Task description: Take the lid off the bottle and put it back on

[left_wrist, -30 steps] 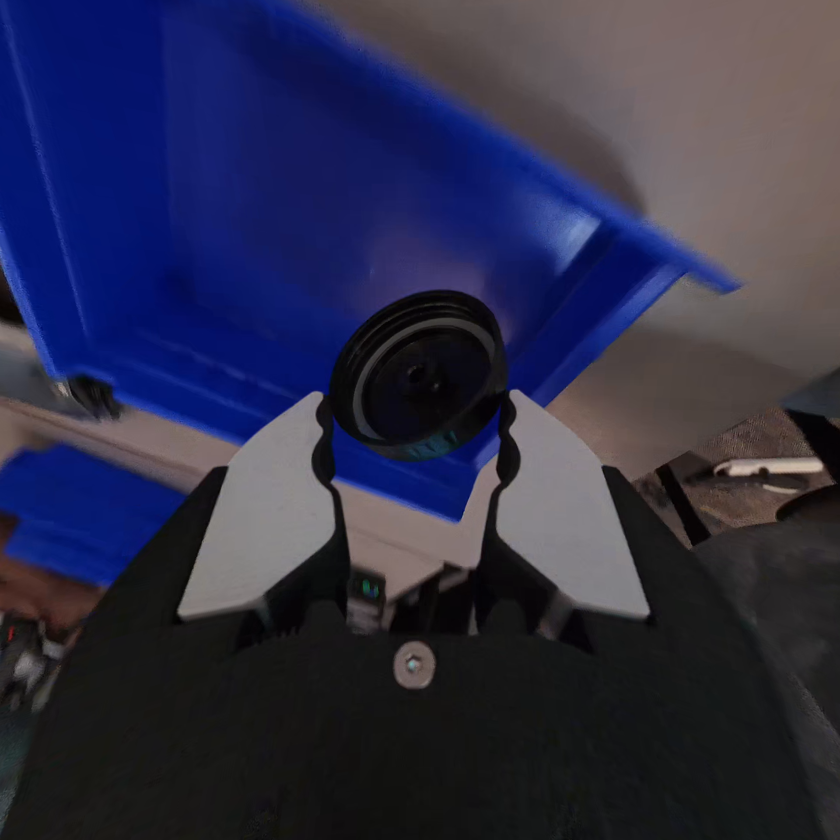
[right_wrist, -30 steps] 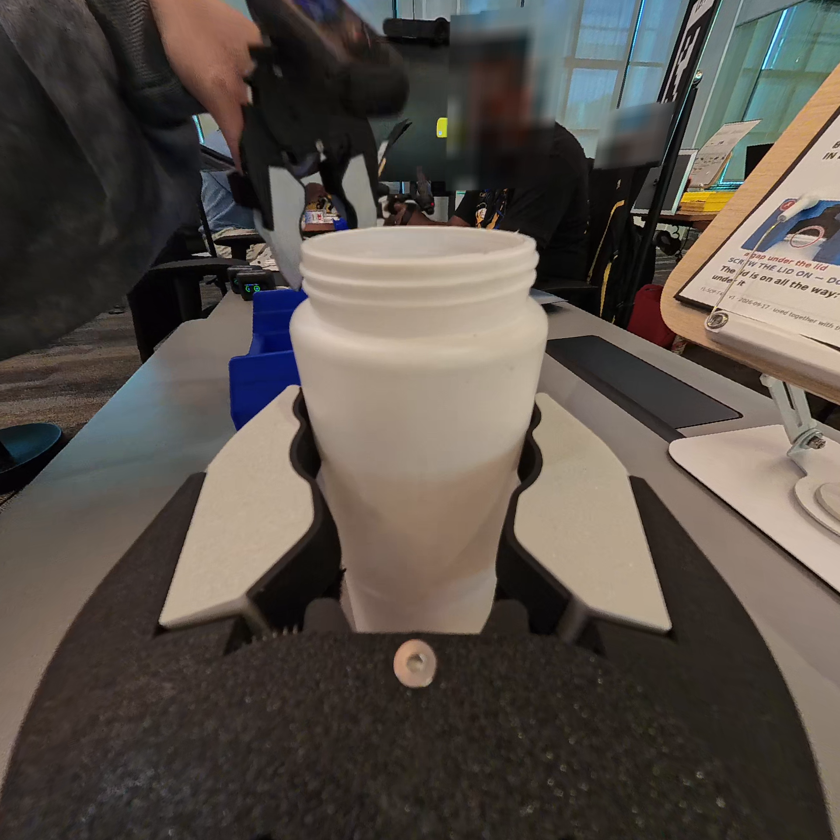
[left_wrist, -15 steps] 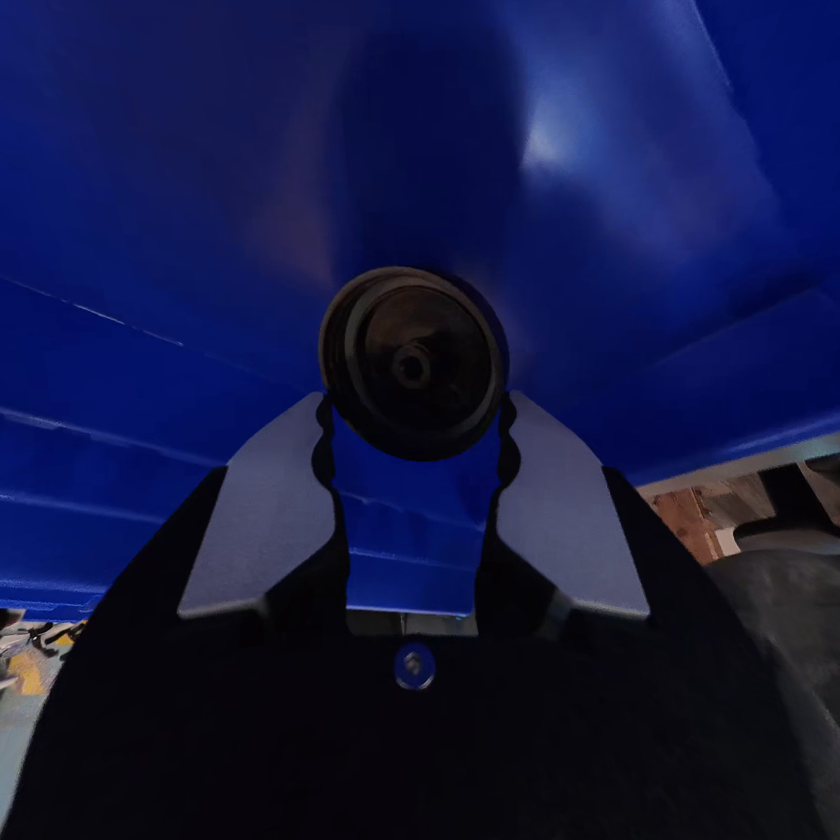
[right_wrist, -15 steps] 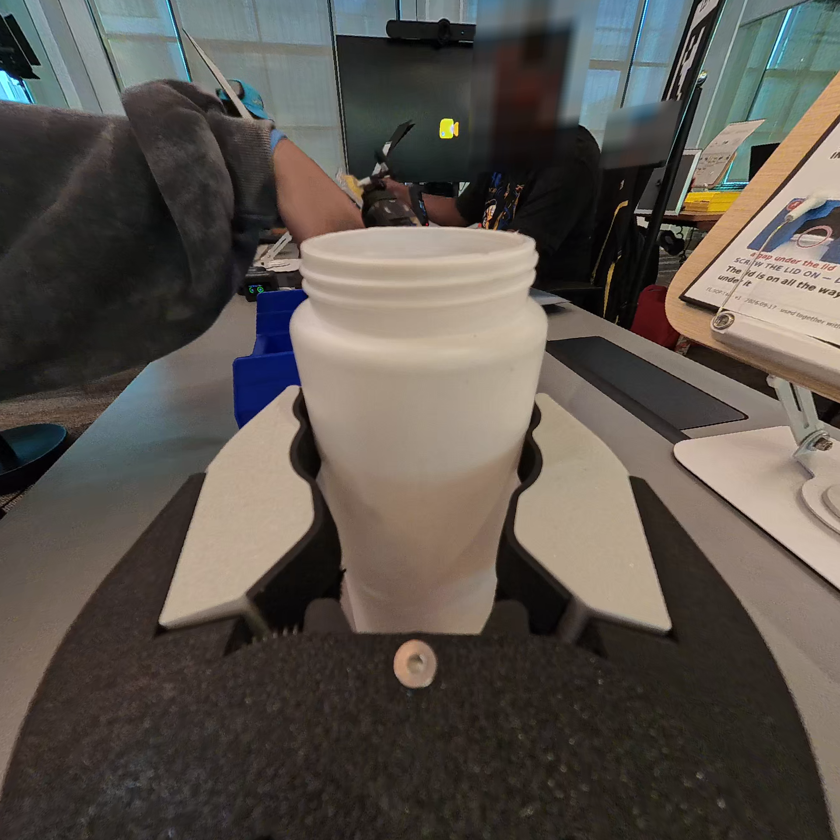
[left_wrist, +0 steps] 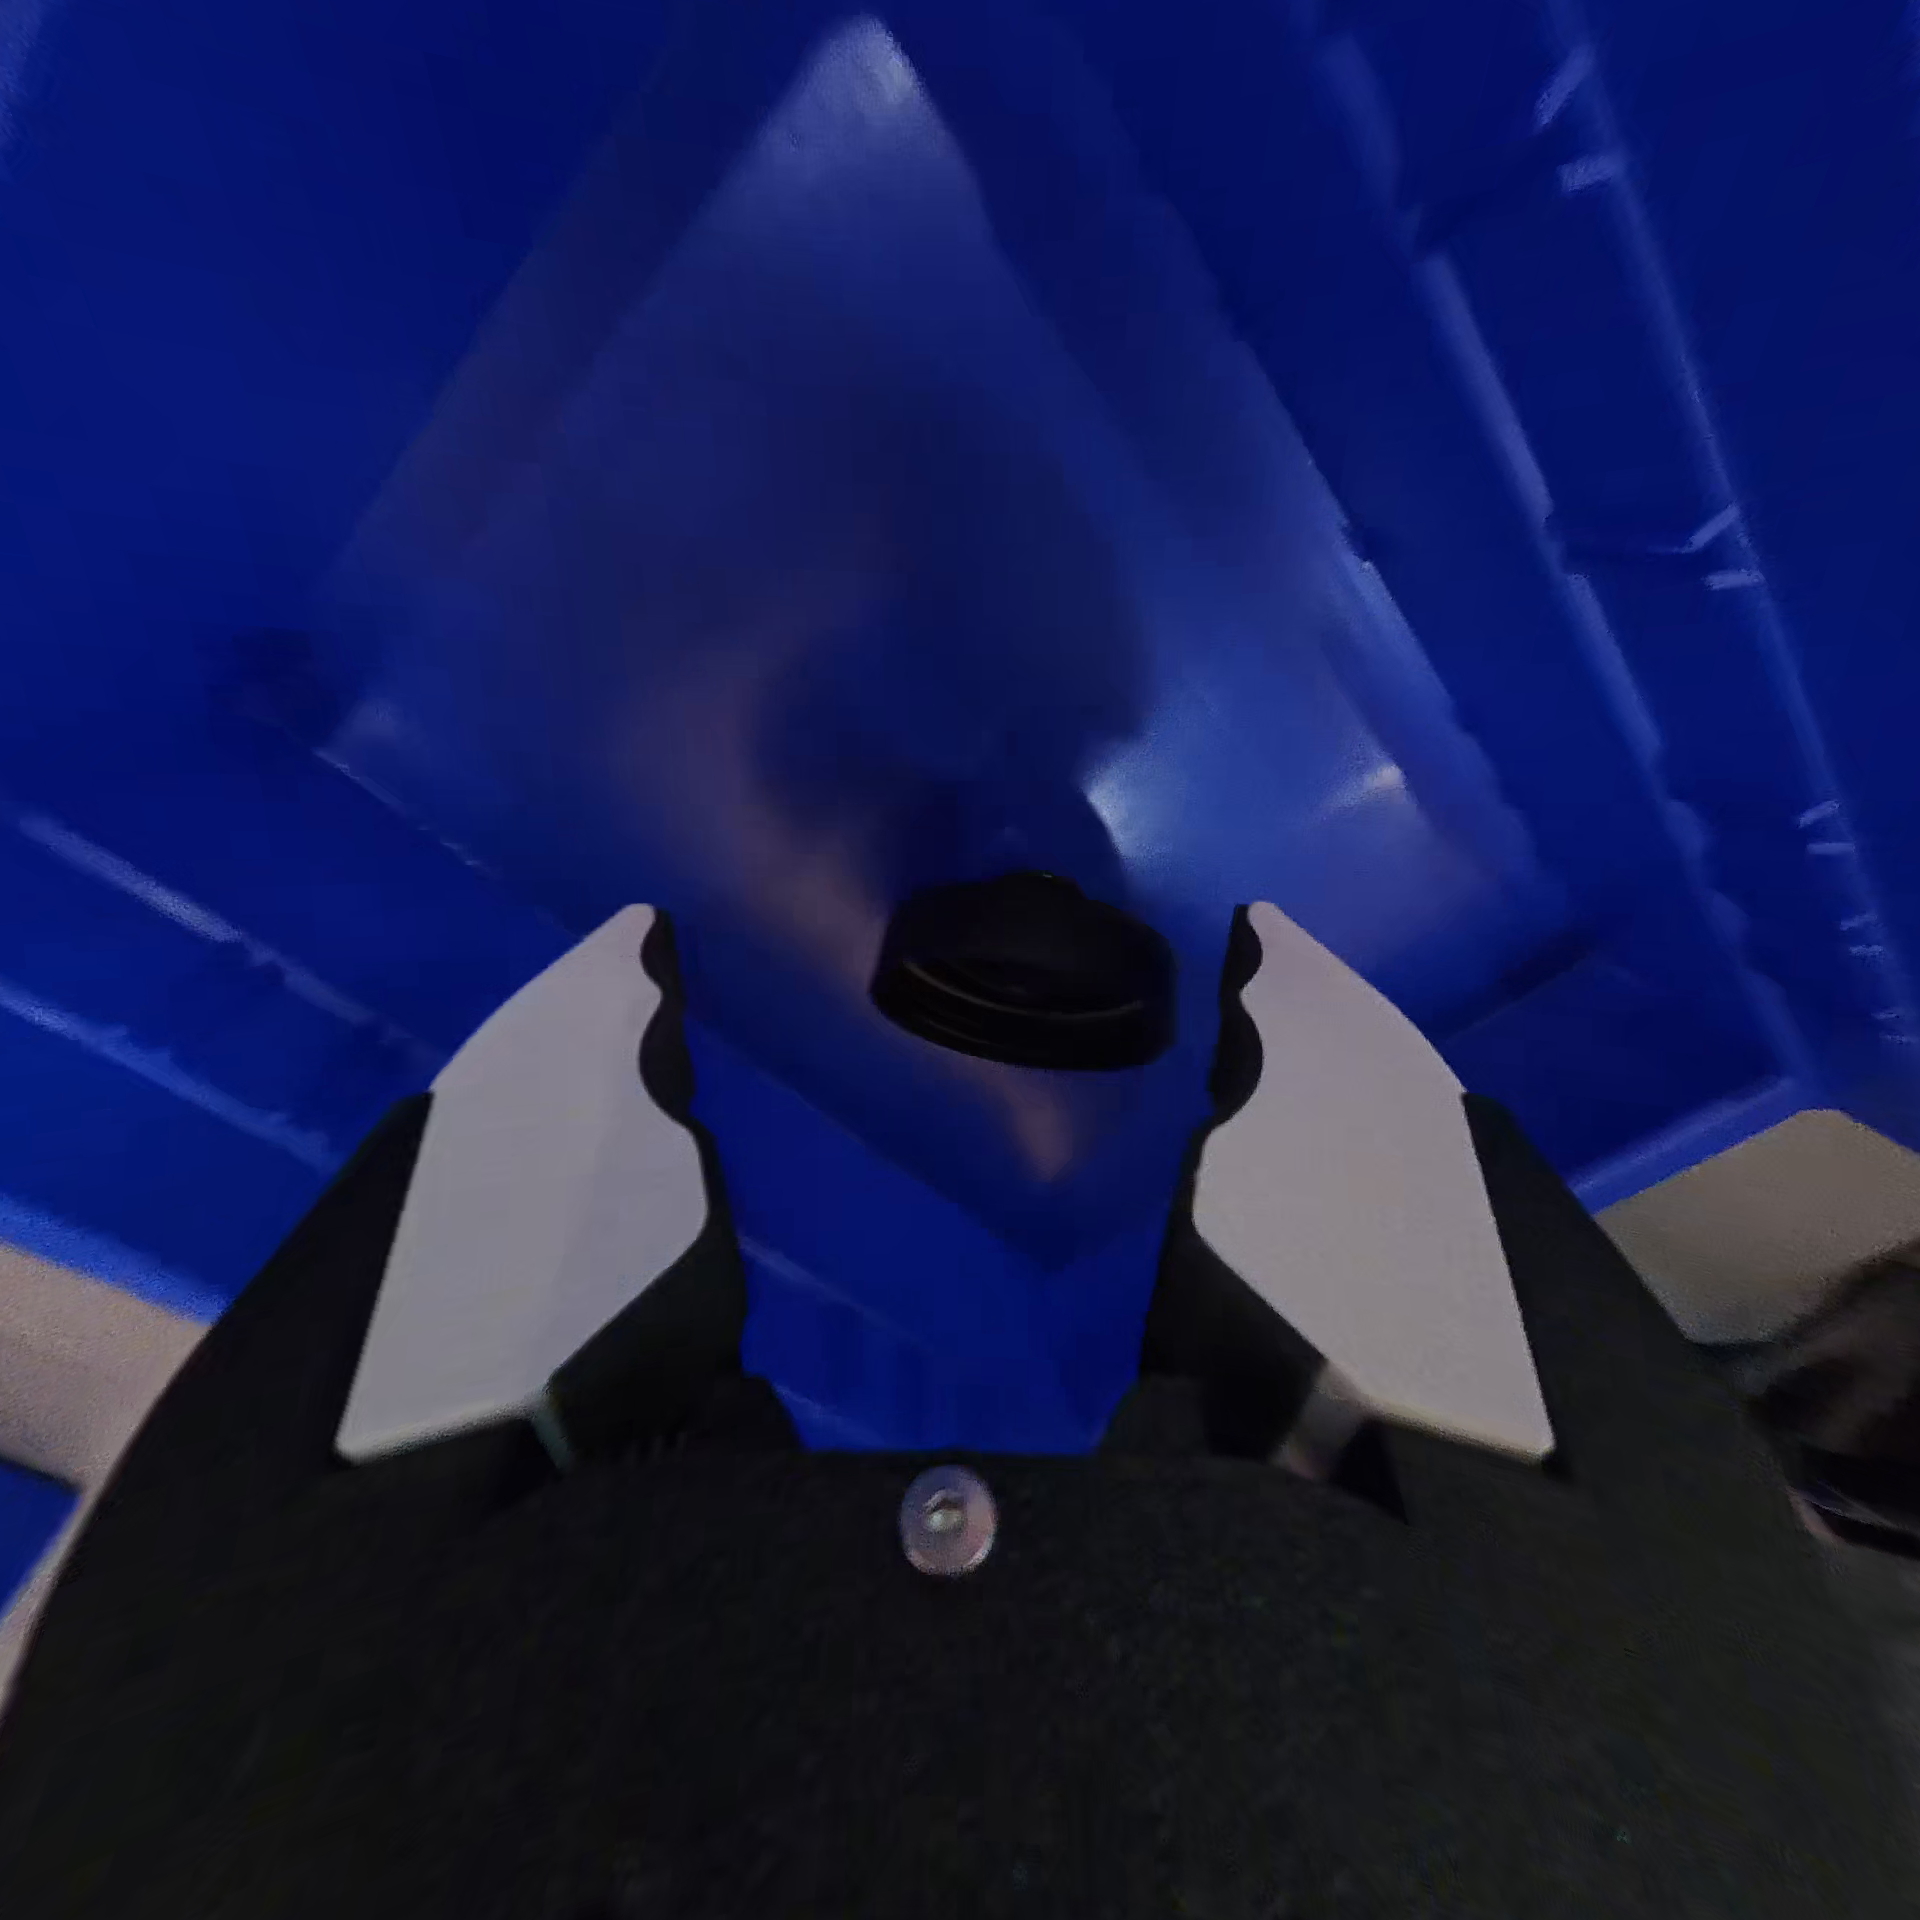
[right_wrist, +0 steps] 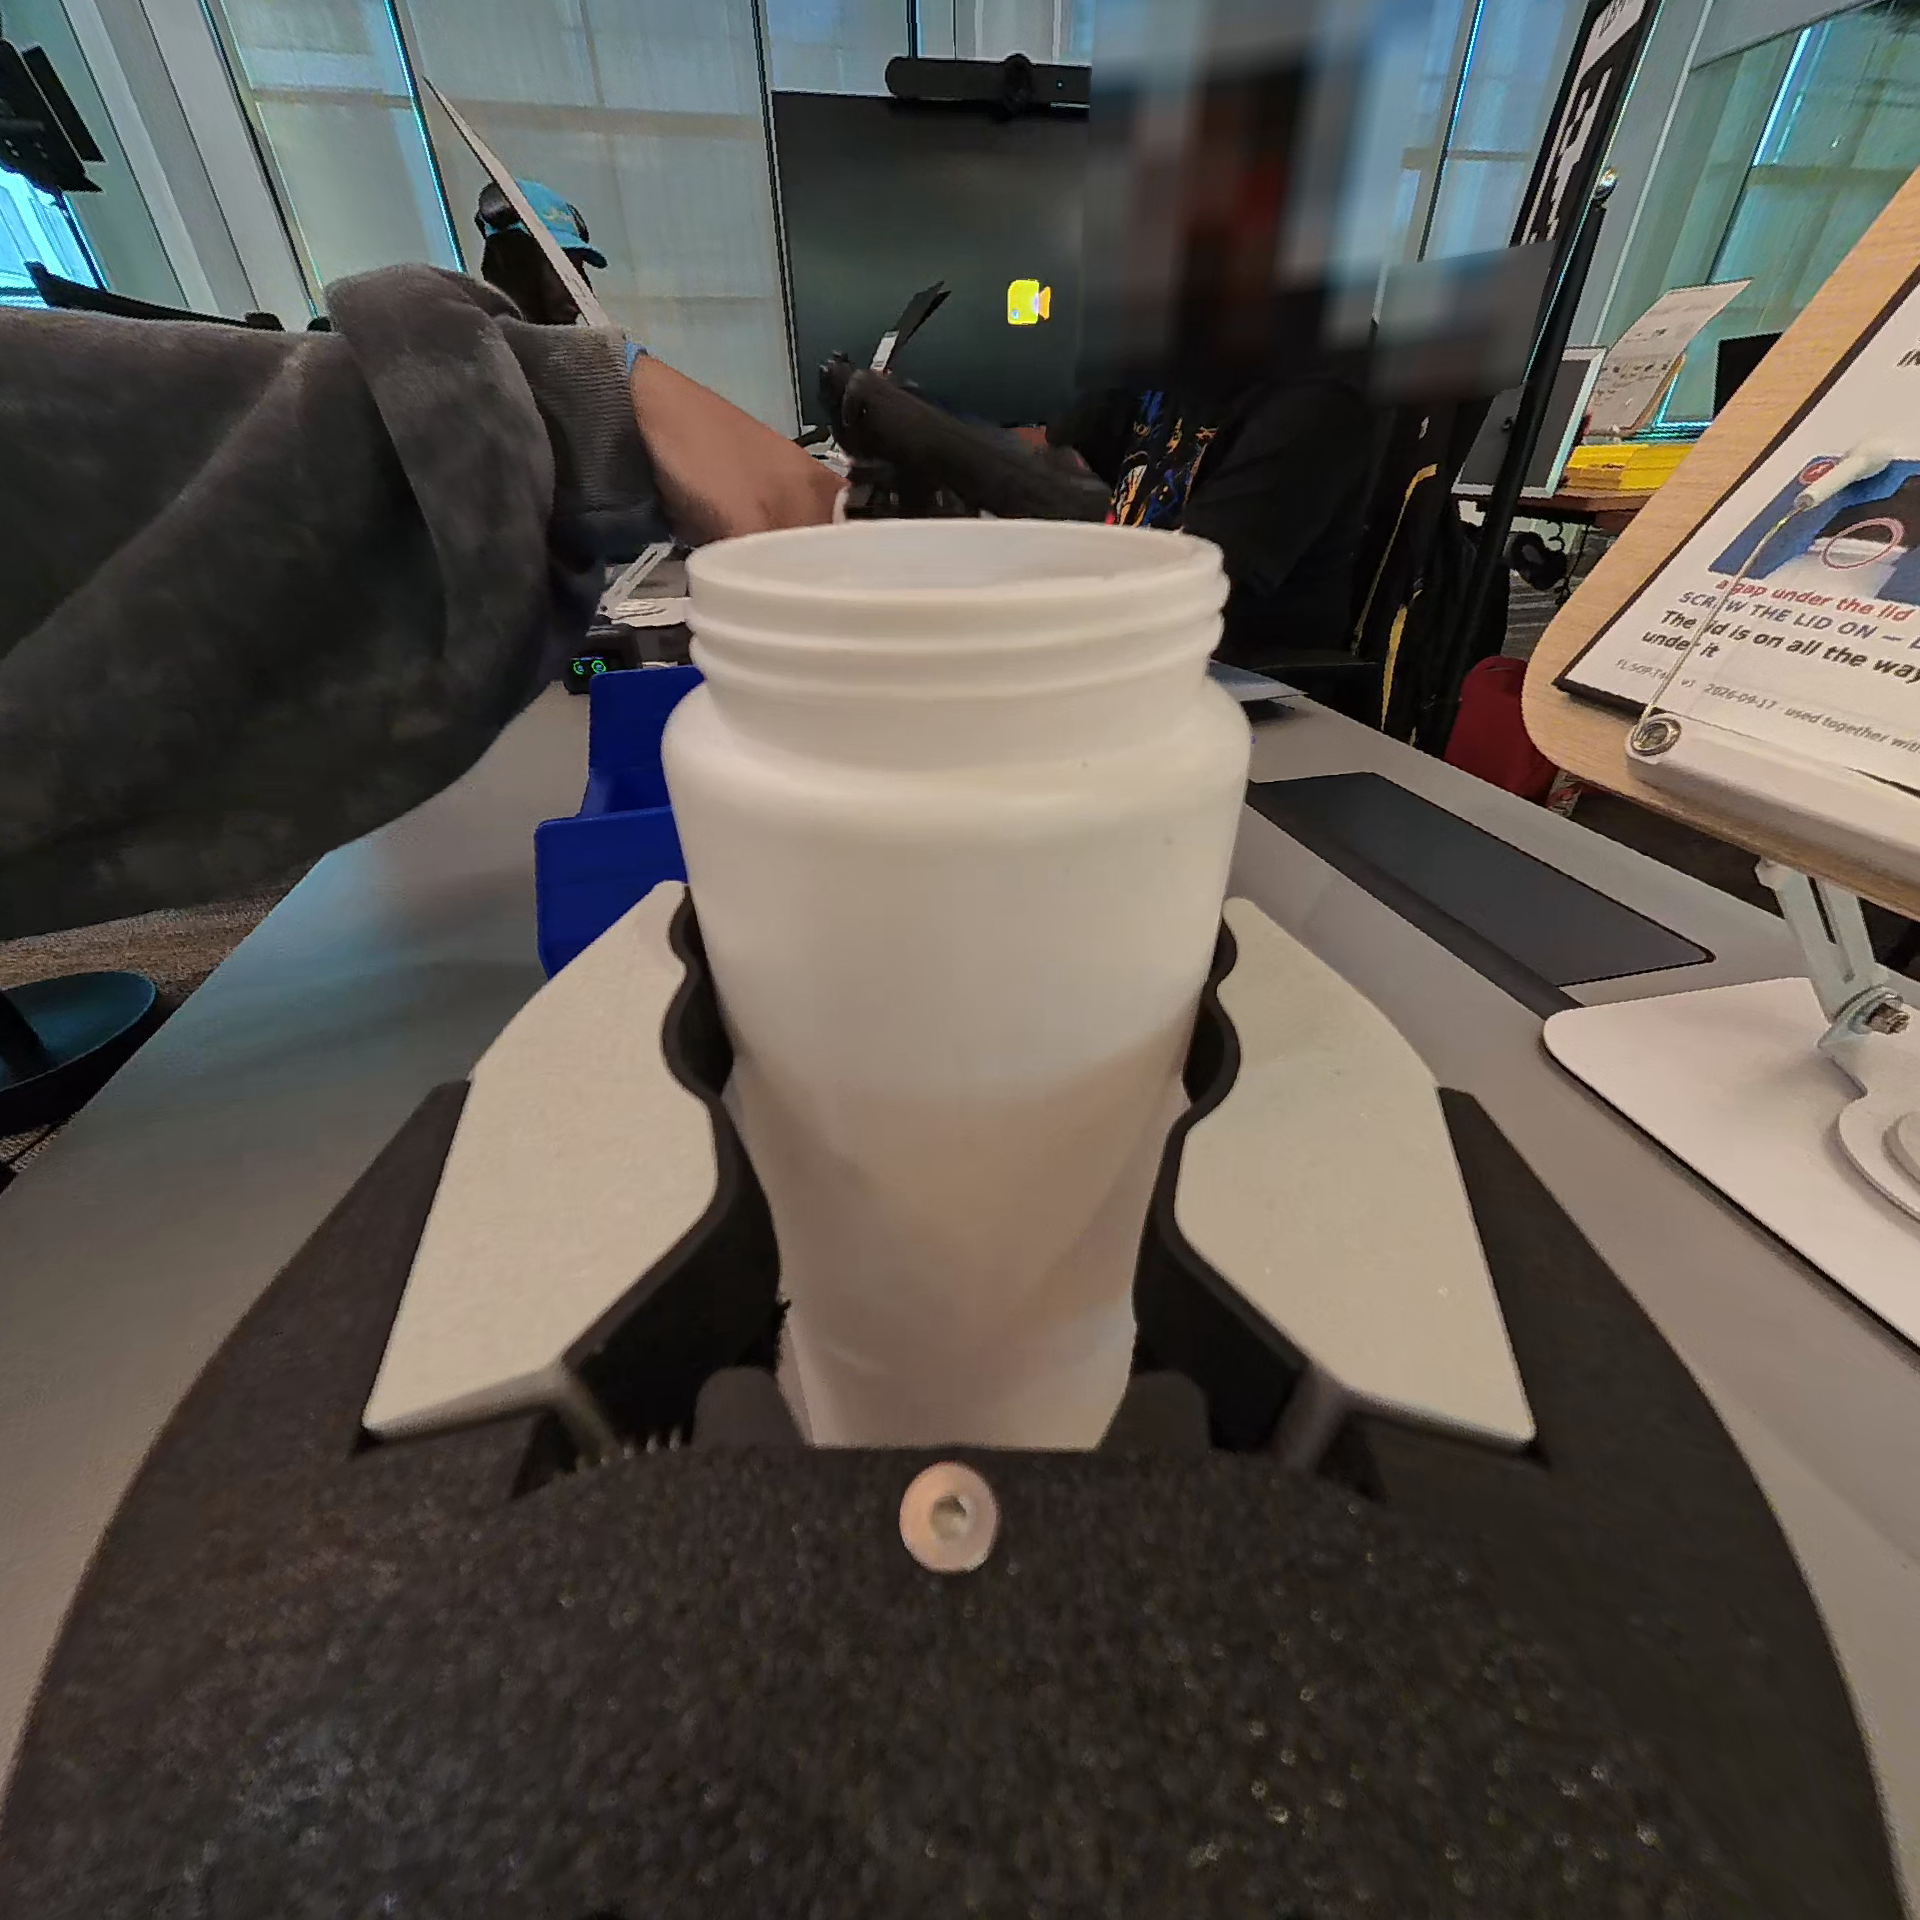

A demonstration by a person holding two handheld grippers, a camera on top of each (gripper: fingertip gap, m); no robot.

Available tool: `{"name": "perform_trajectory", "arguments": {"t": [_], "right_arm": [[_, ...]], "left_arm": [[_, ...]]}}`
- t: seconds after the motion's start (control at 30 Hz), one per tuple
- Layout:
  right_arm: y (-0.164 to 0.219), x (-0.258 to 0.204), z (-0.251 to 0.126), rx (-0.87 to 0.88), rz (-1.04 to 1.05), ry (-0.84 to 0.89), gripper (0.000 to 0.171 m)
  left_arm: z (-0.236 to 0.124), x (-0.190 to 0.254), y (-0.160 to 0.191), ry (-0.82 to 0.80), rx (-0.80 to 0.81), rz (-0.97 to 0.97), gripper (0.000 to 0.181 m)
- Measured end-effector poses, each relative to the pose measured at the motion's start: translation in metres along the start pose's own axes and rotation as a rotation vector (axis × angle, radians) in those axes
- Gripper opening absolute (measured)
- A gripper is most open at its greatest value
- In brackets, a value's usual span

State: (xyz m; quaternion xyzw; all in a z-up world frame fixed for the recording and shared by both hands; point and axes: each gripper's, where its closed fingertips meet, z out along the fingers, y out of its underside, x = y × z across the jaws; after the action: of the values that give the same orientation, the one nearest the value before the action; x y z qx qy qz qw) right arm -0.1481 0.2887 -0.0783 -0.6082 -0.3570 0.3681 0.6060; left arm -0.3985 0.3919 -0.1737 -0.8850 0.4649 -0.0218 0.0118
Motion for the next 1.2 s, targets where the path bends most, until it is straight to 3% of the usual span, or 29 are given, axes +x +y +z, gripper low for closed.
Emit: {"name": "perform_trajectory", "arguments": {"t": [0.23, 0.37, 0.47, 0.5, 0.57, 0.7, 0.87, 0.97, 1.1, 1.2], "right_arm": [[0.0, 0.0, 0.0, 0.002, 0.0, -0.001, 0.088], [0.0, 0.0, 0.0, 0.002, 0.0, -0.002, 0.088], [0.0, 0.0, 0.0, 0.002, 0.001, -0.003, 0.088], [0.0, 0.0, 0.0, 0.002, 0.0, -0.003, 0.088], [0.0, 0.0, 0.0, -0.001, 0.0, -0.002, 0.088], [0.0, 0.0, 0.0, -0.002, -0.001, 0.0, 0.088], [0.0, 0.0, 0.0, -0.004, -0.002, 0.002, 0.088], [0.0, 0.0, 0.0, -0.005, -0.002, 0.002, 0.088], [0.0, 0.0, 0.0, -0.001, -0.002, 0.002, 0.087], [0.0, 0.0, 0.0, -0.001, -0.001, 0.002, 0.088]], "left_arm": [[0.002, 0.016, 0.009, -0.069, 0.029, 0.253, 0.093], [0.028, 0.034, 0.021, 0.02, -0.135, 0.12, 0.101], [0.041, 0.035, 0.027, 0.053, -0.25, -0.006, 0.093], [0.042, 0.035, 0.026, 0.058, -0.26, -0.035, 0.073], [0.037, 0.029, 0.015, 0.035, -0.227, -0.107, 0.068], [0.022, 0.029, 0.005, 0.018, -0.16, -0.037, 0.068], [0.013, -0.018, -0.004, -0.385, -0.069, 0.221, 0.068], [0.022, -0.03, -0.01, -0.515, 0.002, 0.285, 0.068], [0.026, -0.03, -0.013, -0.515, 0.116, 0.22, 0.065], [0.024, -0.028, -0.006, -0.474, 0.163, 0.119, 0.077]]}}
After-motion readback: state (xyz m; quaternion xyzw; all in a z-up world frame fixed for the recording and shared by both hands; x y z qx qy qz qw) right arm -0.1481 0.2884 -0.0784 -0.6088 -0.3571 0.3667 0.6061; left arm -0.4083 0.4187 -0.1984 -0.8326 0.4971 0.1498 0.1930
